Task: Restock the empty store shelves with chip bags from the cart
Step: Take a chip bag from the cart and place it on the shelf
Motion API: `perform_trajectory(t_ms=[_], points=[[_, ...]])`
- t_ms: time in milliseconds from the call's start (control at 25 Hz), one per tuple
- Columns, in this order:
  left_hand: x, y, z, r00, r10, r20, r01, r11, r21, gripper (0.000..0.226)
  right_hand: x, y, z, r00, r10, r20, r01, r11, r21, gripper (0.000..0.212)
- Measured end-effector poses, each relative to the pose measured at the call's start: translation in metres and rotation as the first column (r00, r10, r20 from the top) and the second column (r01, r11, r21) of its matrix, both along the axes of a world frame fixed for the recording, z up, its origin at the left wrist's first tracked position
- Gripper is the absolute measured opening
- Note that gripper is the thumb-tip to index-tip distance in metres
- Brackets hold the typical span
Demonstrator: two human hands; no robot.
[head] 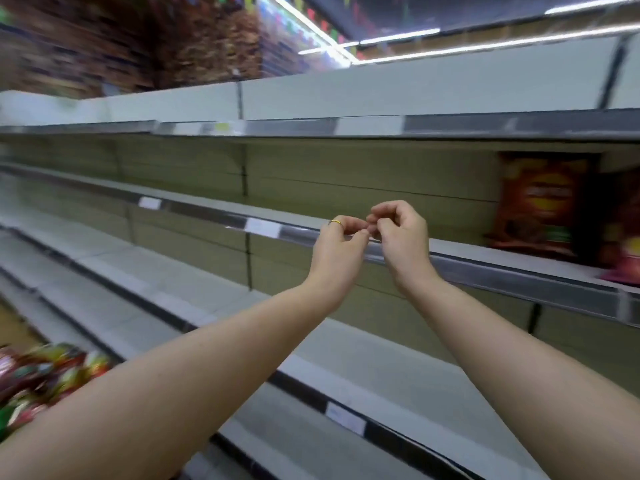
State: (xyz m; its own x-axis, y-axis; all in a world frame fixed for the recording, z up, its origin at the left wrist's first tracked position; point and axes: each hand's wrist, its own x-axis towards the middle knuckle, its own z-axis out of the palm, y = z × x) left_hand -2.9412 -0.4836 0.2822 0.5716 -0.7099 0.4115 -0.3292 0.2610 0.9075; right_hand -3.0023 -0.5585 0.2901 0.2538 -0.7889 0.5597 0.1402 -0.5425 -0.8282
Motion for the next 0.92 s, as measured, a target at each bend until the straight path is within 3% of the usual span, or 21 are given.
perform_trajectory(t_ms=[200,440,680,920], points=[[0.141,0.078,-0.022,0.965,0.252,-0.074,-0.252,0.968,0.019,0.018,0.164,0.058,-0.021,0.957,0.290,0.007,-0.290,0.955,0.069,0.036],[0.311,0.176,-0.063,0.836,0.531,-0.137,-0.516,0.846,0.135,0.016,0.339,0.147,-0.062,0.828,0.561,0.002,-0.555,0.819,0.146,0.034],[0.412,0.245,-0.114,0.646,0.721,-0.249,-0.678,0.692,0.246,0.017,0.451,0.208,-0.121,0.663,0.738,-0.125,-0.686,0.666,0.293,0.032],[0.474,0.261,-0.173,0.433,0.834,-0.342,-0.756,0.543,0.365,0.017,0.545,0.220,-0.182,0.514,0.826,-0.229,-0.723,0.562,0.402,0.033]])
